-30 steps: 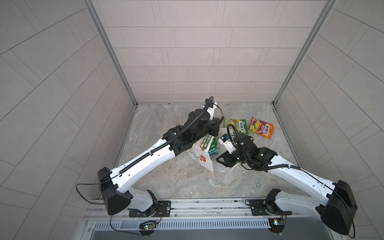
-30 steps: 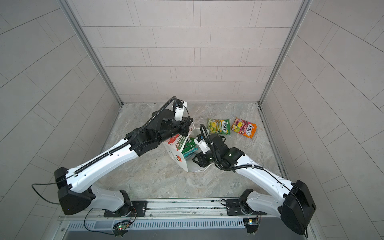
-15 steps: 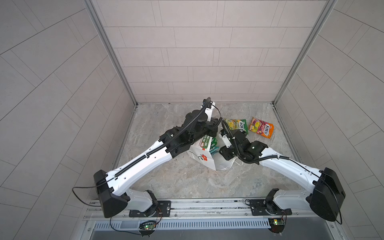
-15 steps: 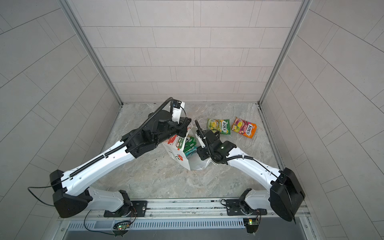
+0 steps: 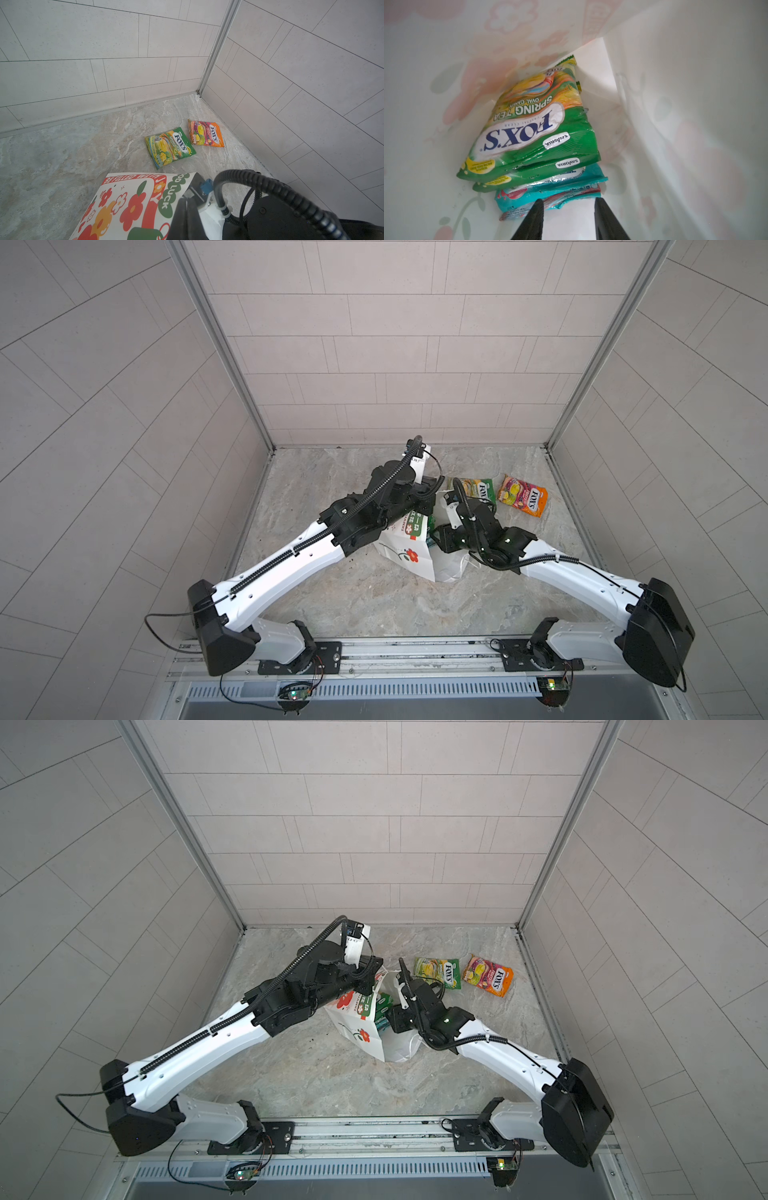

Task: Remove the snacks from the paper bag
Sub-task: 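Lower the right gripper into the bag and pinch the top green FOX'S pack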

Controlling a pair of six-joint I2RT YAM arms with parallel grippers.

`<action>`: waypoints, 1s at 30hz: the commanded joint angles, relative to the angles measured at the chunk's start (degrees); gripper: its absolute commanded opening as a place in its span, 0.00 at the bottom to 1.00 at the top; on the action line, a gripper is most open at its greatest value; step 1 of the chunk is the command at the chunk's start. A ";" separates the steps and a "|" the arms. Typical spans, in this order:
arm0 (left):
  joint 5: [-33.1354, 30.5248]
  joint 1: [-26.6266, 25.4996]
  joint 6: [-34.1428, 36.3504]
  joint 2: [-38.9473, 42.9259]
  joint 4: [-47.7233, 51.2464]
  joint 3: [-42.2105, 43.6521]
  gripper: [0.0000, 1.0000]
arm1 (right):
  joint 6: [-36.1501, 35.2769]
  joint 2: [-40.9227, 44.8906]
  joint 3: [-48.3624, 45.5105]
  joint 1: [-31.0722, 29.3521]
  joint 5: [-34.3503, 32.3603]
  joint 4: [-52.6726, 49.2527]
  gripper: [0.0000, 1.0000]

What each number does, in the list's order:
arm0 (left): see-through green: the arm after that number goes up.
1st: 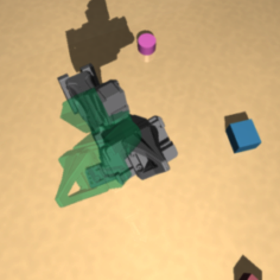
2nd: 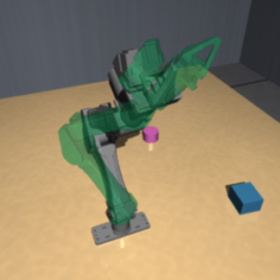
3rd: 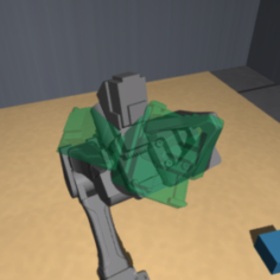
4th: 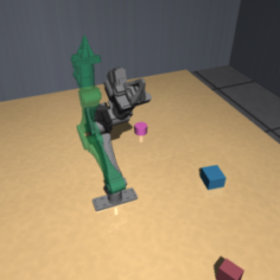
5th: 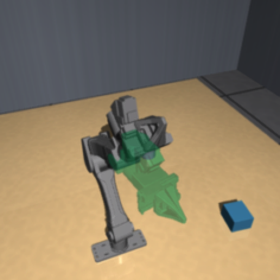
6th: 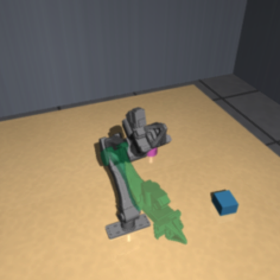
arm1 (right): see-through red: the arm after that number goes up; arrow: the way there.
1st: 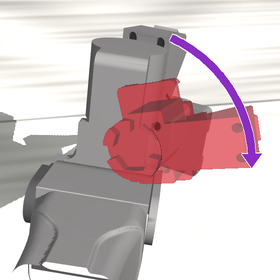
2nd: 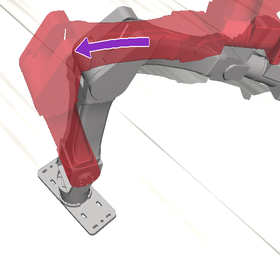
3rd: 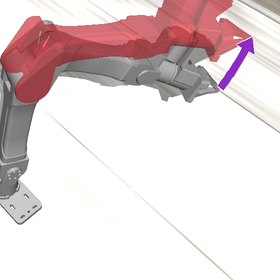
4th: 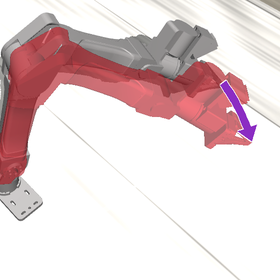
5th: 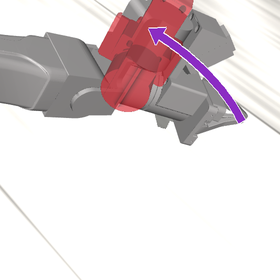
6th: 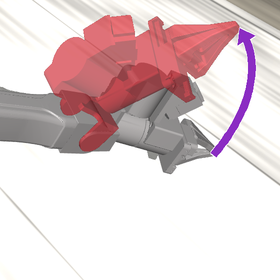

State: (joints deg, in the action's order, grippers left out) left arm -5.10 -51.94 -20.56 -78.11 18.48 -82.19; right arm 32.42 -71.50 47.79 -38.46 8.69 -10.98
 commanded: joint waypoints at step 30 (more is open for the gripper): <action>1.74 -2.11 1.81 -1.03 -2.89 -1.22 0.00 | 22.22 -7.62 0.83 -0.37 -1.42 17.39 0.50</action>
State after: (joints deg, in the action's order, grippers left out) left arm -4.34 -53.41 -19.66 -79.35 18.41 -81.95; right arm 52.10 -78.32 46.98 -38.70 8.58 3.90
